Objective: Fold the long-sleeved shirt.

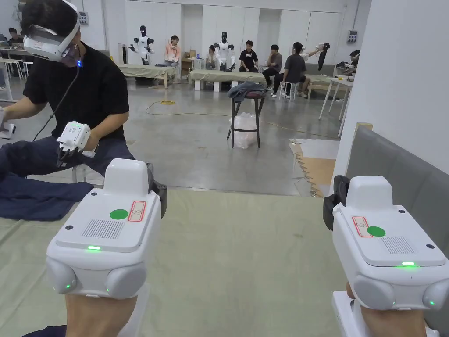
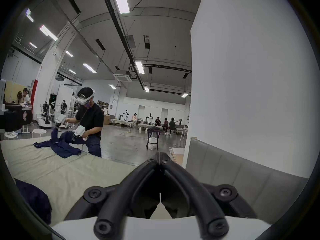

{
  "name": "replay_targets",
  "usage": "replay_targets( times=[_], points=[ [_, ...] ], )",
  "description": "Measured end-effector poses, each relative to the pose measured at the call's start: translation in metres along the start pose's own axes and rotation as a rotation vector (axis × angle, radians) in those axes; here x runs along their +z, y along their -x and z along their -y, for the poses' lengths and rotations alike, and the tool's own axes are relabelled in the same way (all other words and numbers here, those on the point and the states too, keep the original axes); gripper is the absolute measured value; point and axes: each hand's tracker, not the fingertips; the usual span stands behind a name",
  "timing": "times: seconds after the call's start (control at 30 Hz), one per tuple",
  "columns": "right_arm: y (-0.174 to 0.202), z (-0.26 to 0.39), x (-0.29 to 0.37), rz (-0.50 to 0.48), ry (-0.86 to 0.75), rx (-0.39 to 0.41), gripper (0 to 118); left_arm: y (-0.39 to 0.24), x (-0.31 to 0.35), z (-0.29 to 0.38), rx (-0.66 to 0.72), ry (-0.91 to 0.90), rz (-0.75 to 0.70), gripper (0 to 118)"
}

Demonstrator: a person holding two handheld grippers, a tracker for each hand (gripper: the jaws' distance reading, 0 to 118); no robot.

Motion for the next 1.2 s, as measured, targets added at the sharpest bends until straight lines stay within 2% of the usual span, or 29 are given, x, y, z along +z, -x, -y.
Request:
replay_targets(
  times=[0.07, 0.23, 0.37, 0.47, 0.57, 0.63, 0.7, 0.73, 0.77, 0.9, 1.0, 1.1, 1.13, 1.17, 1.2],
  points=[
    [0.002, -0.001, -0.001, 0.001, 0.004, 0.018, 0, -0.001, 0.001, 0.001, 0.002, -0.009, 0.003, 2],
    [0.003, -0.002, -0.002, -0.011, 0.019, 0.006, 0, 0.0, 0.004, 0.003, 0.009, 0.008, 0.005, 2],
    [0.028, 0.0, -0.008, -0.074, 0.038, -0.022, 0, 0.023, 0.017, 0.015, 0.025, 0.054, -0.052, 2],
    [0.077, 0.003, -0.008, -0.184, 0.036, -0.058, 0, 0.061, 0.036, 0.028, 0.0, 0.095, -0.165, 2],
    [0.145, 0.006, 0.0, -0.332, 0.039, -0.074, 0, 0.115, 0.067, 0.041, 0.0, 0.152, -0.316, 2],
    [0.188, 0.008, 0.008, -0.442, 0.047, -0.099, 0, 0.151, 0.087, 0.048, 0.012, 0.203, -0.423, 2],
    [0.228, 0.013, 0.021, -0.536, 0.065, -0.107, 0, 0.18, 0.107, 0.055, 0.083, 0.262, -0.469, 2],
    [0.243, 0.015, 0.026, -0.562, 0.073, -0.114, 0, 0.194, 0.11, 0.061, 0.062, 0.278, -0.505, 2],
    [0.254, 0.017, 0.03, -0.595, 0.081, -0.116, 0, 0.202, 0.113, 0.067, 0.052, 0.289, -0.528, 2],
    [0.293, 0.032, 0.048, -0.68, 0.123, -0.094, 0, 0.225, 0.111, 0.097, 0.176, 0.384, -0.526, 2],
    [0.312, 0.058, 0.059, -0.725, 0.199, -0.075, 0, 0.215, 0.103, 0.136, 0.161, 0.469, -0.529, 3],
    [0.322, 0.092, 0.068, -0.737, 0.282, -0.037, 0, 0.209, 0.093, 0.188, 0.264, 0.612, -0.491, 3],
    [0.323, 0.102, 0.071, -0.732, 0.293, -0.026, 0, 0.199, 0.094, 0.202, 0.264, 0.666, -0.505, 5],
    [0.323, 0.109, 0.072, -0.739, 0.308, -0.019, 0, 0.197, 0.091, 0.216, 0.262, 0.713, -0.51, 15],
    [0.322, 0.117, 0.071, -0.742, 0.318, -0.015, 0, 0.195, 0.09, 0.227, 0.274, 0.731, -0.511, 47]
  ],
)
